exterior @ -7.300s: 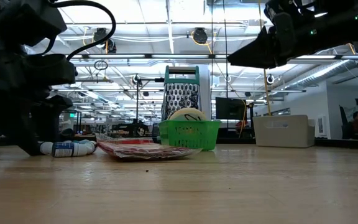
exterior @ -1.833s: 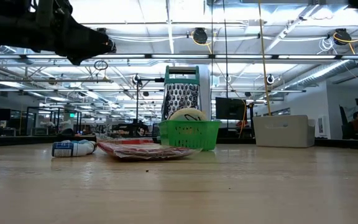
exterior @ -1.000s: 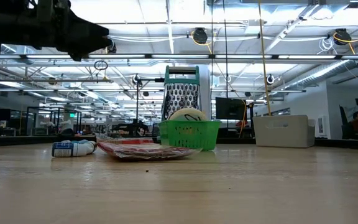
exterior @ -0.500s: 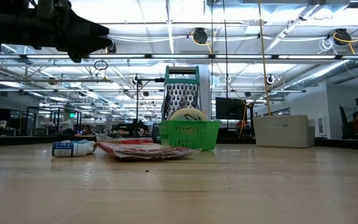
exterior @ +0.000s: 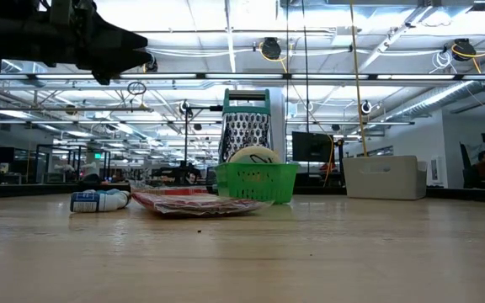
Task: Pick & Place Food Item
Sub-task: Put the green food coloring bottle into the blue bin, then put the purple food coloring bottle into the blue bin
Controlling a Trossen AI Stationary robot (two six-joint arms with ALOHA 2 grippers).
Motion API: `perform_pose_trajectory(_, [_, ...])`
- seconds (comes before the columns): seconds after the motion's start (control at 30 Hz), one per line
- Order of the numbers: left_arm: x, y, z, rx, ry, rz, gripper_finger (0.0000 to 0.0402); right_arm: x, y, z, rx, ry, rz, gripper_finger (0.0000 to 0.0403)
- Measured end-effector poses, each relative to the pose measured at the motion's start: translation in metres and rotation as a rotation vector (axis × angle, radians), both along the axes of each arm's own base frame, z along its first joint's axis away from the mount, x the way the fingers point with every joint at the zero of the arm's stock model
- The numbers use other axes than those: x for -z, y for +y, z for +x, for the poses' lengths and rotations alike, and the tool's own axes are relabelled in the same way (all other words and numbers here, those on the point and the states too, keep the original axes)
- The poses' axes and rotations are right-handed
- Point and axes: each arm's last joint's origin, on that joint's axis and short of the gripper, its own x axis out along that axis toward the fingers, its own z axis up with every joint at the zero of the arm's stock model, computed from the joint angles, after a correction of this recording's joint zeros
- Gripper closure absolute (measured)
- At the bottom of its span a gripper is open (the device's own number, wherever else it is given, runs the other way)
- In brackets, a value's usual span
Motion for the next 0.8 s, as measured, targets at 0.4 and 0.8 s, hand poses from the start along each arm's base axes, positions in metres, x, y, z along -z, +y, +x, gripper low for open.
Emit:
perform_pose_trajectory(0.4, [0.000, 0.000, 0.000, 0.000, 0.000, 0.000, 0.0174, 0.000, -0.002, 0.003, 0.016, 0.000, -0.005, 0.0219])
perform_pose_trajectory(0.8, [0.000, 0.000, 0.000, 0.001, -0.002, -0.015, 0.0174, 0.000, -0.010, 0.018, -0.009, -0.048, -0.039, 0.0186])
